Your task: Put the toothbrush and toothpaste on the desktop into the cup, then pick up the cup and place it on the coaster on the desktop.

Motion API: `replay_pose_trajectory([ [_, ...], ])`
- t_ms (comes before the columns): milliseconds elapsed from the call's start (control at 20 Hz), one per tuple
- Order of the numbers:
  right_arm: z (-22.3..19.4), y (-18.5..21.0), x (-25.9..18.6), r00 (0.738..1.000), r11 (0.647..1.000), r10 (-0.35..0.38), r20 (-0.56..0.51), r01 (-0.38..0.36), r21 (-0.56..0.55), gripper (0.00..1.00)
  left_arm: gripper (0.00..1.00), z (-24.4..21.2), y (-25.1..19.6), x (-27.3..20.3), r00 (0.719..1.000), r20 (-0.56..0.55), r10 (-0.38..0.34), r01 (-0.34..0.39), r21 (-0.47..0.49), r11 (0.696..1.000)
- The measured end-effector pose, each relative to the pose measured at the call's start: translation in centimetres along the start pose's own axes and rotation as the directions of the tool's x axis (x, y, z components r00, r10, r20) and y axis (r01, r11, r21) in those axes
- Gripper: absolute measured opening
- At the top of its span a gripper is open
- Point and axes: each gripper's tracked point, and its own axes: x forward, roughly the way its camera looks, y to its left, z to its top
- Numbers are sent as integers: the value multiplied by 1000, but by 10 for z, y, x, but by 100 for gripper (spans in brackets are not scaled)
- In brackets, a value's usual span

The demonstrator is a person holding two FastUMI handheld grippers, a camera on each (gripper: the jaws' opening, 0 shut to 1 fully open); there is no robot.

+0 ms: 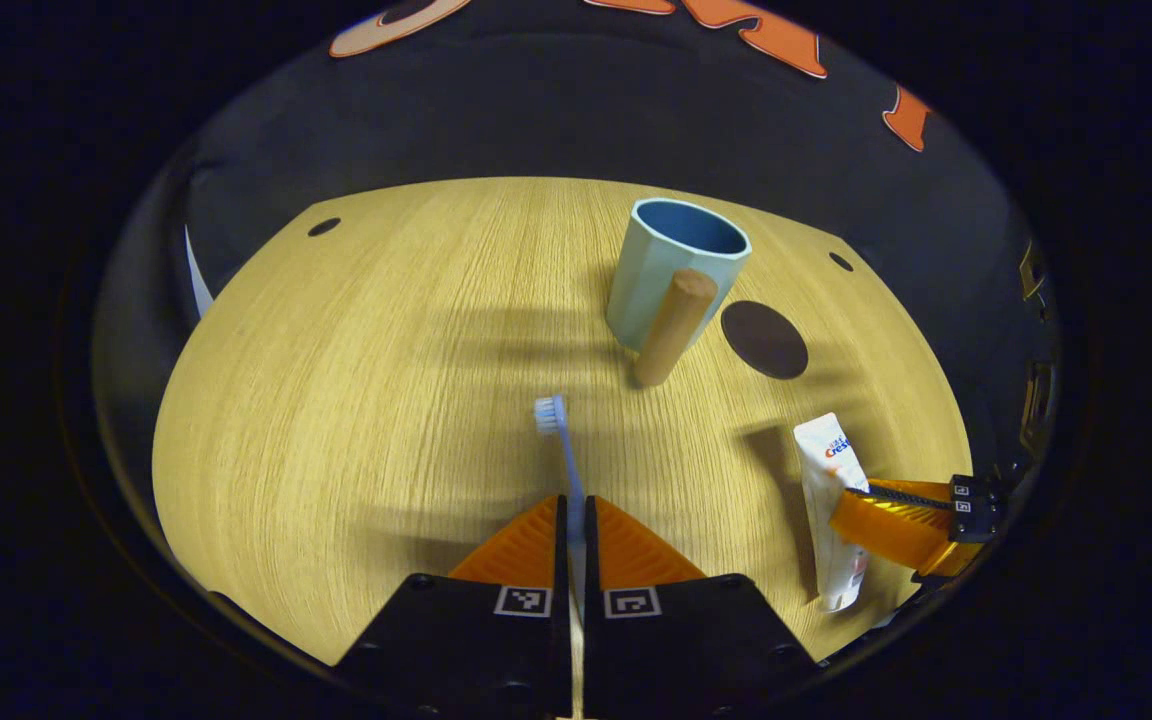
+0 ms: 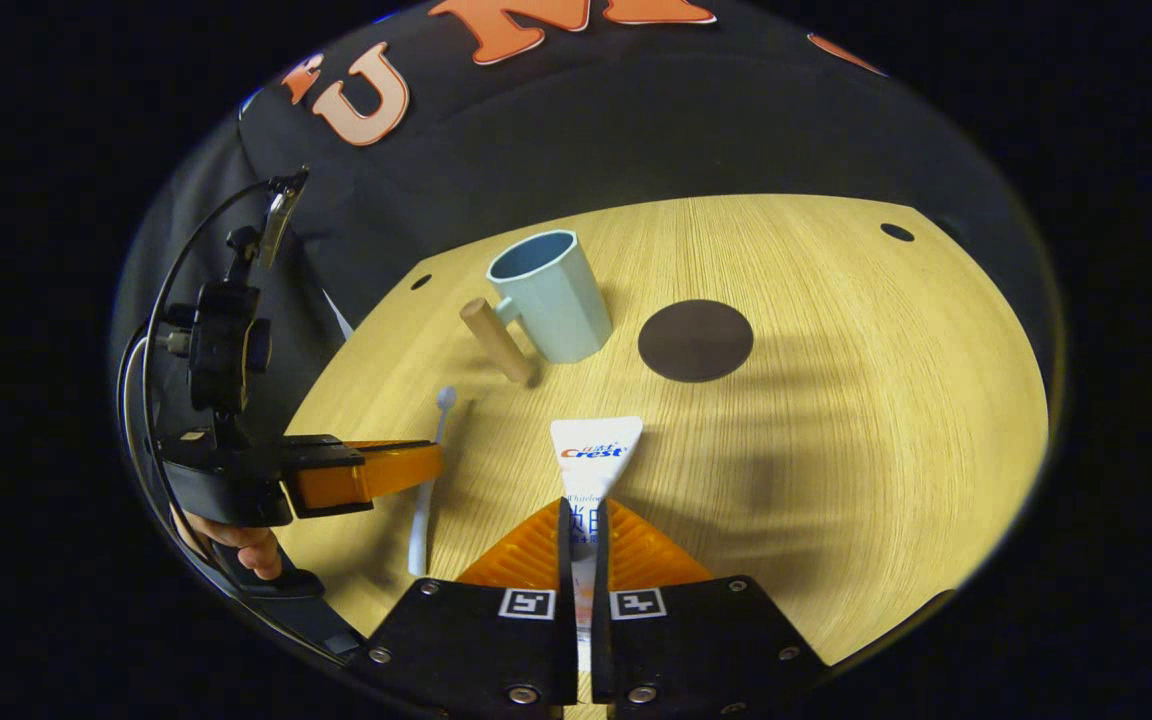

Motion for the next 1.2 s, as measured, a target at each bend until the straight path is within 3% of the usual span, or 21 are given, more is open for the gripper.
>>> replay_pose_trajectory([
  [250, 31, 1, -16, 990, 999, 21, 140, -16, -32, 6, 5, 13, 21, 4, 986, 166, -11, 10, 10, 1000],
  [400, 48, 9, -31, 977, 999, 46, 208, -40, -32, 5, 5, 44, 33, -1, 947, 321, 5, -20, 44, 999],
  [750, 105, 13, -67, 903, 995, 65, 424, -29, -92, 5, 4, 87, 64, -42, 769, 639, 23, -87, 69, 994],
  [1000, 138, 7, -86, 834, 991, 59, 549, 18, -133, 5, 4, 112, 74, -31, 681, 732, 24, -75, 37, 996],
  [1200, 157, -1, -94, 794, 985, 45, 606, 65, -159, 5, 4, 137, 73, -31, 601, 799, 16, -75, 36, 996],
])
